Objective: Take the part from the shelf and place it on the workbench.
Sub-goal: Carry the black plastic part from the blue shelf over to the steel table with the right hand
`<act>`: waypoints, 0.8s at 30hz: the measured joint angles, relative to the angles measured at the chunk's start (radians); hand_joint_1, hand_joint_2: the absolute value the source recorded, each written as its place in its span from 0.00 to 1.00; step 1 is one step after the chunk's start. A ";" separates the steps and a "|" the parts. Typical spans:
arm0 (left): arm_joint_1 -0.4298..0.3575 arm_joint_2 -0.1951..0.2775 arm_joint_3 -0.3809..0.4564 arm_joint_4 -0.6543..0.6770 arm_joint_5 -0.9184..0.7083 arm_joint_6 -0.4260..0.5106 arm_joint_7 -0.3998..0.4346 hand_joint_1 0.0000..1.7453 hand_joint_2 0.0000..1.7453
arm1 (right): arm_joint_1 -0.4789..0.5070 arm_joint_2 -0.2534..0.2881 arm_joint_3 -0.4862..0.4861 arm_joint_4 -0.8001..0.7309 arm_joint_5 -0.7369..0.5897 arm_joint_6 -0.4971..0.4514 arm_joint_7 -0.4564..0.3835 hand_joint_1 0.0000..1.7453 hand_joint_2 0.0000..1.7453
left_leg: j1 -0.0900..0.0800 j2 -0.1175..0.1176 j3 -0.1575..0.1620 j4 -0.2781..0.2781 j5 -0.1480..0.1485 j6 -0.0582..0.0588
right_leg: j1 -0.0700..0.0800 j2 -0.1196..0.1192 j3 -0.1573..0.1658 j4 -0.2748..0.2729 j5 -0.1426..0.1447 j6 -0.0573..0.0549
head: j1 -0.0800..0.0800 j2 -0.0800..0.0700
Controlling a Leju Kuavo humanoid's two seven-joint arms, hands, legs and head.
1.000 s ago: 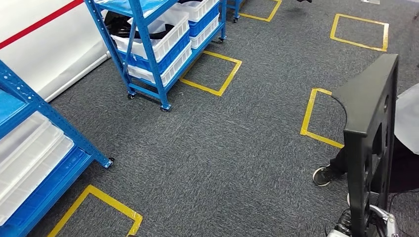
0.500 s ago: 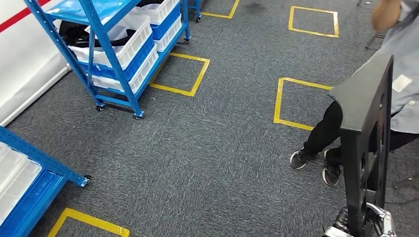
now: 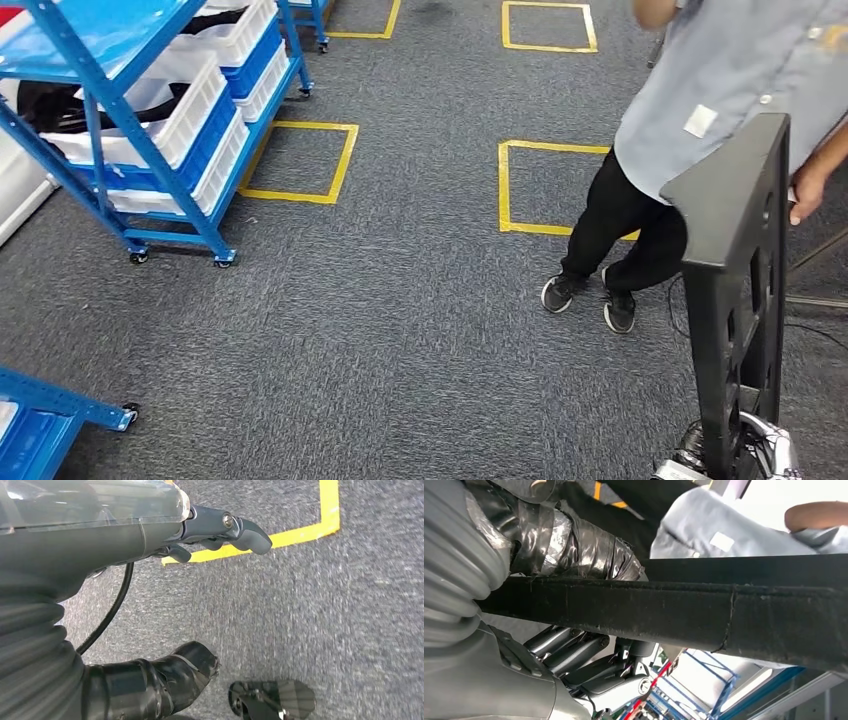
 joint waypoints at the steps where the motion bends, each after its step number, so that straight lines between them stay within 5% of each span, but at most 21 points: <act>1: -0.001 0.000 0.000 0.000 0.000 -0.001 0.000 0.00 1.00 | 0.000 0.000 0.000 -0.001 0.000 0.000 0.000 1.00 1.00 | 0.003 -0.018 -0.005 0.018 -0.015 -0.004 | -0.002 0.010 0.000 -0.003 0.003 -0.006 | 0.000 0.000; 4: 0.002 0.000 0.000 0.000 0.002 -0.005 -0.003 0.00 1.00 | -0.001 0.000 -0.001 -0.001 0.001 0.000 0.000 1.00 1.00 | 0.007 -0.095 -0.083 0.188 -0.108 -0.010 | -0.005 0.041 -0.001 -0.007 0.009 -0.019 | 0.000 0.000; 6: 0.006 0.000 0.001 0.000 0.004 -0.013 -0.012 0.00 1.00 | -0.001 0.000 -0.001 -0.001 0.001 0.000 0.000 1.00 1.00 | 0.007 -0.108 -0.138 0.295 -0.135 -0.010 | -0.003 0.068 -0.002 -0.006 0.009 -0.020 | 0.000 0.000; 8: 0.008 0.001 0.001 0.000 0.005 -0.023 -0.024 0.00 1.00 | 0.000 0.000 -0.001 -0.001 0.001 0.001 0.000 1.00 1.00 | 0.007 -0.116 -0.128 0.252 -0.080 -0.006 | -0.002 0.098 0.002 -0.005 0.009 -0.020 | 0.000 0.000; 10: 0.010 0.002 0.001 0.000 0.005 -0.030 -0.032 0.00 1.00 | 0.000 0.000 -0.001 -0.001 0.001 0.002 0.000 1.00 1.00 | 0.008 -0.156 -0.076 0.114 0.000 0.001 | -0.002 0.125 0.005 -0.003 0.008 -0.017 | 0.000 0.000; 13: 0.009 0.004 0.003 0.000 0.005 -0.039 -0.037 0.00 1.00 | 0.001 0.000 -0.001 -0.001 0.001 0.002 0.000 1.00 1.00 | 0.007 -0.195 -0.041 0.018 0.026 0.008 | -0.002 0.160 -0.006 0.002 0.011 -0.001 | 0.000 0.000; 15: 0.005 0.004 0.003 0.000 0.005 -0.043 -0.036 0.00 1.00 | 0.006 0.000 -0.001 -0.001 0.001 0.001 0.000 1.00 1.00 | 0.007 -0.172 -0.038 0.009 0.031 0.018 | -0.006 0.165 -0.014 0.003 0.014 0.012 | 0.000 0.000; 17: 0.005 0.004 0.003 0.000 0.005 -0.045 -0.035 0.00 1.00 | 0.007 0.000 -0.001 -0.001 0.001 0.000 0.000 1.00 1.00 | 0.008 -0.146 -0.036 -0.001 0.039 0.032 | -0.003 0.114 -0.035 0.044 -0.016 0.020 | 0.001 0.000; 19: 0.009 0.004 0.003 0.000 0.005 -0.046 -0.035 0.00 1.00 | 0.005 0.000 -0.001 -0.001 0.001 0.000 0.000 1.00 1.00 | 0.005 -0.117 -0.038 -0.004 0.040 0.040 | -0.003 0.057 -0.088 0.161 -0.083 0.026 | 0.001 0.000; 21: 0.011 0.004 0.003 0.000 0.004 -0.046 -0.034 0.00 1.00 | 0.005 0.000 -0.001 0.000 0.001 0.000 0.000 1.00 1.00 | 0.002 -0.087 -0.039 -0.003 0.039 0.042 | -0.006 0.046 -0.137 0.271 -0.125 0.031 | 0.001 0.000; 22: 0.011 0.004 0.003 0.000 0.004 -0.046 -0.034 0.00 1.00 | 0.005 0.000 -0.001 0.001 0.001 0.000 0.000 1.00 1.00 | 0.002 -0.073 -0.039 -0.003 0.038 0.042 | -0.007 0.043 -0.138 0.279 -0.119 0.033 | 0.001 0.000; 24: 0.009 0.004 0.003 0.000 0.004 -0.046 -0.034 0.00 1.00 | 0.005 0.000 -0.001 0.002 0.001 0.000 0.000 1.00 1.00 | 0.002 -0.049 -0.034 -0.003 0.033 0.038 | -0.007 0.026 -0.078 0.176 -0.061 0.031 | 0.001 0.000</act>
